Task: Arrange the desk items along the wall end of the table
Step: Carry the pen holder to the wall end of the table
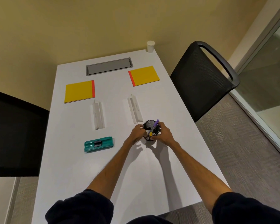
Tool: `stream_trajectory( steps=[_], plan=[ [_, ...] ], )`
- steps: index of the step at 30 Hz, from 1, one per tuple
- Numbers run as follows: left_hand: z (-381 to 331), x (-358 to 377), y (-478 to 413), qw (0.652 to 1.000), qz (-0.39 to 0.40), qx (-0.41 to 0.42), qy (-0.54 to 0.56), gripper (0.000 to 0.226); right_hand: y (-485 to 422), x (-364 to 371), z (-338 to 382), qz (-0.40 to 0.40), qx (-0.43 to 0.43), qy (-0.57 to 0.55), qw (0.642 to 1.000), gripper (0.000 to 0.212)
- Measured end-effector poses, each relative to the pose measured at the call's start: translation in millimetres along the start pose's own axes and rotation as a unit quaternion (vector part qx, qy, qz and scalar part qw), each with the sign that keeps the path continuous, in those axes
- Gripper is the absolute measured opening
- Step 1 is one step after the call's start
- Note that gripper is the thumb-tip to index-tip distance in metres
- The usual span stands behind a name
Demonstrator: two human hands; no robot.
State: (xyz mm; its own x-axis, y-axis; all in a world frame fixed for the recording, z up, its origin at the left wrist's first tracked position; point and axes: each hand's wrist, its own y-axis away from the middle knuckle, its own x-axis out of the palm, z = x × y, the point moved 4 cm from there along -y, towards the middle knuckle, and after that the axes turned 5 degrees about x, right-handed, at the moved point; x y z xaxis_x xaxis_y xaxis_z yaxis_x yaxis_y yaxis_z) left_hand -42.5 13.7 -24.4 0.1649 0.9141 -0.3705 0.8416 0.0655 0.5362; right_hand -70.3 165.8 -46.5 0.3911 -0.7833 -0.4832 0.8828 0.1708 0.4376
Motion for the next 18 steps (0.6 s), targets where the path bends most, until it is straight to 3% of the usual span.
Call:
stream_trajectory(
  steps=[6,9,12,18],
  plan=[
    [-5.7,-6.5,10.5,0.996,-0.042,0.075,-0.021,0.048,15.8,-12.0,8.0,-0.007,-0.034,-0.014,0.999,0.084],
    [-14.2,-6.5,22.0,0.989,-0.047,0.132,-0.041,0.060,27.3,-21.1,13.0,-0.013,-0.034,-0.014,0.999,0.085],
    [-24.0,-1.3,36.2,0.983,-0.027,0.172,-0.050,0.074,44.9,-30.9,15.7,-0.039,-0.027,-0.032,0.998,0.088],
    [-33.9,14.2,65.4,0.974,0.015,0.224,-0.030,0.072,91.7,-42.7,5.7,-0.089,-0.013,-0.085,0.992,0.082]
  ],
)
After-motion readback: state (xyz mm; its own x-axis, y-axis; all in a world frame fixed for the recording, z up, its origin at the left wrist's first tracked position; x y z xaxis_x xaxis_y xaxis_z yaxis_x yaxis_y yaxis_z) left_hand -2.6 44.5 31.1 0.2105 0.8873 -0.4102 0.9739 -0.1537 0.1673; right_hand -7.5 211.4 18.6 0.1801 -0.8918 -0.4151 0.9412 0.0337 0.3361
